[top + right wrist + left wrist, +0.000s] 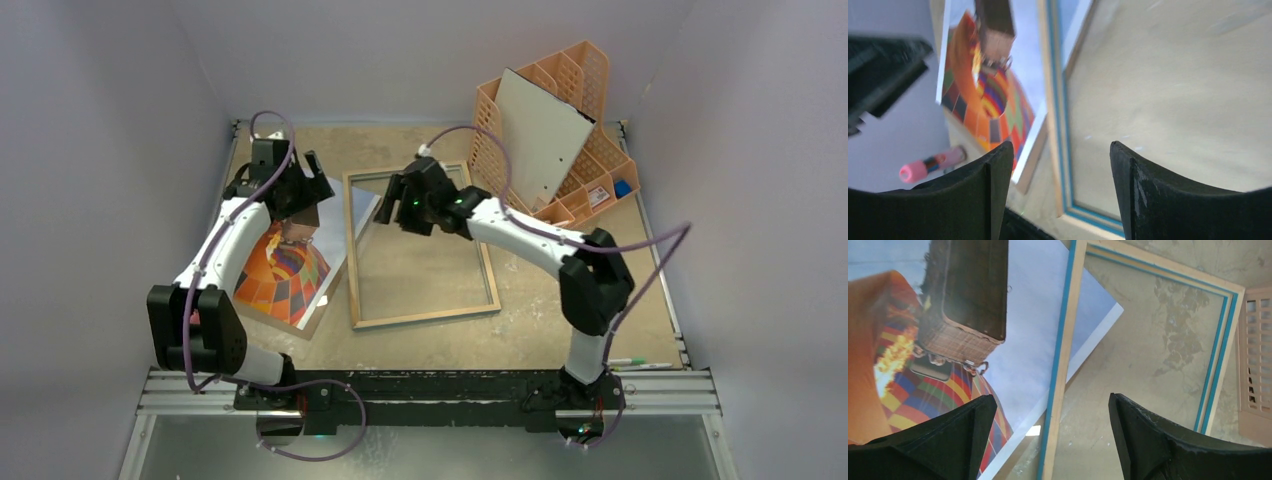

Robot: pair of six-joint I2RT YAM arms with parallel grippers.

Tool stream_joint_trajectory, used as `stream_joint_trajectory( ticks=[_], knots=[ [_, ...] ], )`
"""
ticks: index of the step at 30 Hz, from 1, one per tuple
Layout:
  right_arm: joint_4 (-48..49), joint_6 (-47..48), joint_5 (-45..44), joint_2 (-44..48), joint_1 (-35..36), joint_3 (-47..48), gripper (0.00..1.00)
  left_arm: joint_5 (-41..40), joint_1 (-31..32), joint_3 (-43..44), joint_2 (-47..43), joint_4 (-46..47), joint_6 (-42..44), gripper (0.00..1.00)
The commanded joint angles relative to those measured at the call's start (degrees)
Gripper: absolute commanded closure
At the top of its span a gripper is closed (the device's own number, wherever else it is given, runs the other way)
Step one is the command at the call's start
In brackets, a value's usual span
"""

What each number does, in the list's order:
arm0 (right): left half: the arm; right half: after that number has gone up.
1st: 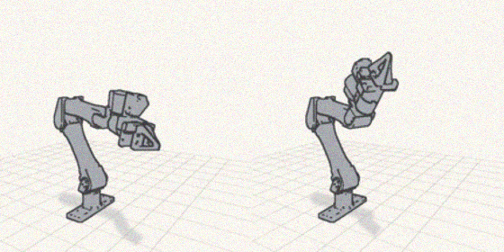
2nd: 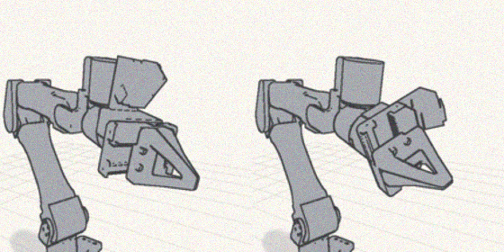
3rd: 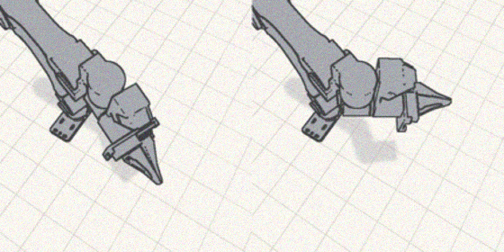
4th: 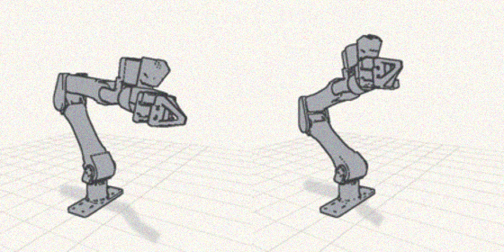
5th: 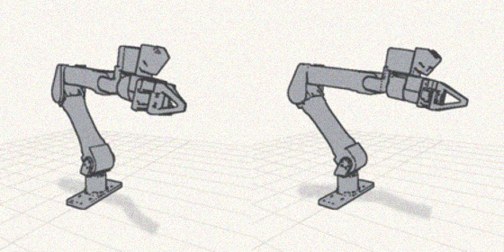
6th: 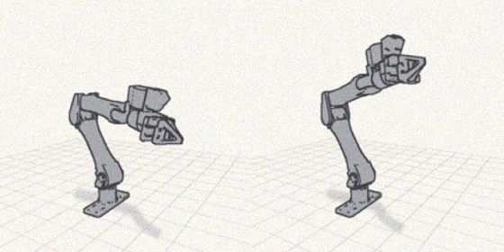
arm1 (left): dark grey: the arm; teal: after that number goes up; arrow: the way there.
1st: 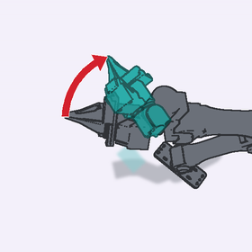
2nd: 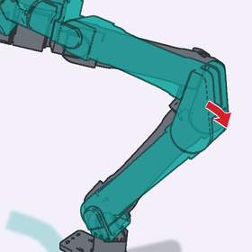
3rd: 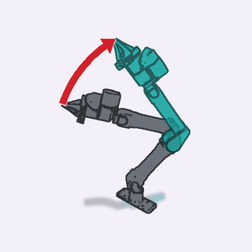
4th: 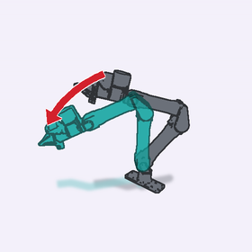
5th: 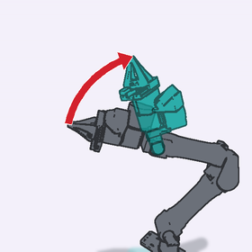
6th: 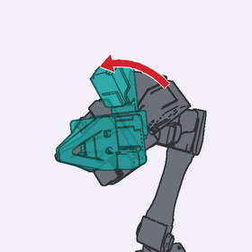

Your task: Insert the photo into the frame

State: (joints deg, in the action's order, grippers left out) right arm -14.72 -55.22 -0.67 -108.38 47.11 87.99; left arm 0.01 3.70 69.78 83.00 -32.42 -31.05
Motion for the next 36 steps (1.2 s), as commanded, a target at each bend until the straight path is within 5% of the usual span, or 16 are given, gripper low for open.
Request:
stream_joint_trajectory(
  ticks=[1, 8, 16, 36],
  knots=[
    [-0.1, 9.5, -8.9, 7.8, -7.0, -9.2, 0.29, 7.5, -0.5, -3.5, 0.4, 4.9, -3.2, 0.13],
    [-0.3, 19.8, -14.7, 11.4, -11.4, -19.0, 0.32, 11.9, -0.4, -8.0, 2.3, 7.0, -3.4, 0.17],
    [1.5, 21.3, -16.2, 12.7, -19.8, -25.8, 0.37, 12.2, -0.5, -11.5, 4.5, 7.5, -2.2, 0.18],
    [6.3, 28.8, -24.9, 5.2, -31.1, -20.6, 0.40, 11.9, 0.6, -14.9, 6.7, 9.9, -2.6, 0.23]
  ],
)
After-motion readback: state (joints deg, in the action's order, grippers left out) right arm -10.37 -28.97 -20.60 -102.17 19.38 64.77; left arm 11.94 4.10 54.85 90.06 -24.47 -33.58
